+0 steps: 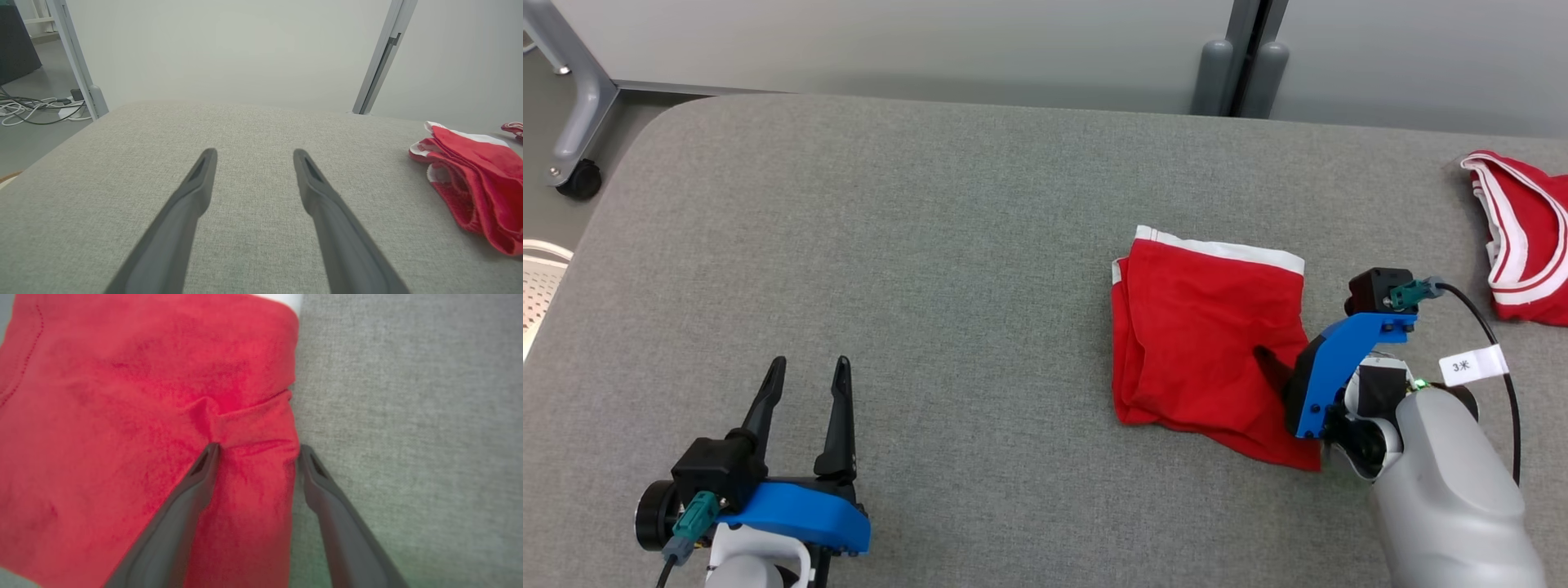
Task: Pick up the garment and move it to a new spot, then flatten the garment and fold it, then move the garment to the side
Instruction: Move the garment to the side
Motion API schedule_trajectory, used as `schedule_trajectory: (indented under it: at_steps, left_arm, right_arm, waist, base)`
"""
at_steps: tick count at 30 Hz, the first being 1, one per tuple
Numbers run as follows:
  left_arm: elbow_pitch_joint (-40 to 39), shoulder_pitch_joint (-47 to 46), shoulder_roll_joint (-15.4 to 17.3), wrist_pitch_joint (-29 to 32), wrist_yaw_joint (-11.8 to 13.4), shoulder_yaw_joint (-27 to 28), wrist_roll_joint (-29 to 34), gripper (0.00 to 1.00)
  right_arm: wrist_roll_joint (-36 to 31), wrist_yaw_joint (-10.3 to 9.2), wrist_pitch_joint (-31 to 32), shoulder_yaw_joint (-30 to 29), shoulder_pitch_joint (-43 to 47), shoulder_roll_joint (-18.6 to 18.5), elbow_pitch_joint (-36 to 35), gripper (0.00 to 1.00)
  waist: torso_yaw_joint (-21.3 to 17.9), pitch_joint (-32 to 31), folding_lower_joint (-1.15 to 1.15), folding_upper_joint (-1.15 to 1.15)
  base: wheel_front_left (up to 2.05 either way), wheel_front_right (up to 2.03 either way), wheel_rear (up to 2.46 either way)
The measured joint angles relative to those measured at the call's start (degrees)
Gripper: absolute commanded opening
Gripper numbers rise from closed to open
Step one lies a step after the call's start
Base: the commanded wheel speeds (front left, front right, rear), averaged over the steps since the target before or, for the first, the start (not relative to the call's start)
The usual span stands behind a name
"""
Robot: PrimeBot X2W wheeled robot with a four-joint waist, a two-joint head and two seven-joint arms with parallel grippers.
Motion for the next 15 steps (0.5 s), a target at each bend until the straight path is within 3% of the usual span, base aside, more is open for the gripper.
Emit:
schedule_trajectory:
  at_steps: [8,9,11,15]
  left_arm:
    - [1.5,-0.4,0.1,-0.5,-0.2,-0.2,-0.5,1.00]
    - [1.6,-0.5,0.1,-0.6,-0.2,-0.3,-0.5,1.00]
    - [1.7,-0.9,0.0,-0.8,-0.2,-0.5,-0.8,1.00]
    - [1.9,-1.3,0.0,-1.0,-0.3,-0.7,-0.9,1.00]
  right_arm:
    - [0.9,0.01,3.0,1.5,-2.4,-0.3,5.3,1.00]
    - [1.4,0.01,3.1,1.7,-2.6,-0.3,5.7,0.60]
    - [1.6,0.00,3.2,2.5,-2.8,-0.4,6.0,0.00]
    - [1.2,0.07,1.3,4.1,-3.1,-0.3,6.0,0.00]
  waist:
    - [-0.3,-0.3,-0.01,-0.01]
    - [-0.3,-0.3,-0.02,-0.01]
    - [-0.4,0.0,-0.02,-0.01]
    - [-0.6,0.8,-0.01,-0.01]
  base:
    - [0.00,0.00,0.00]
    - [0.00,0.00,0.00]
    - [0.00,0.00,0.00]
    - [0.00,0.00,0.00]
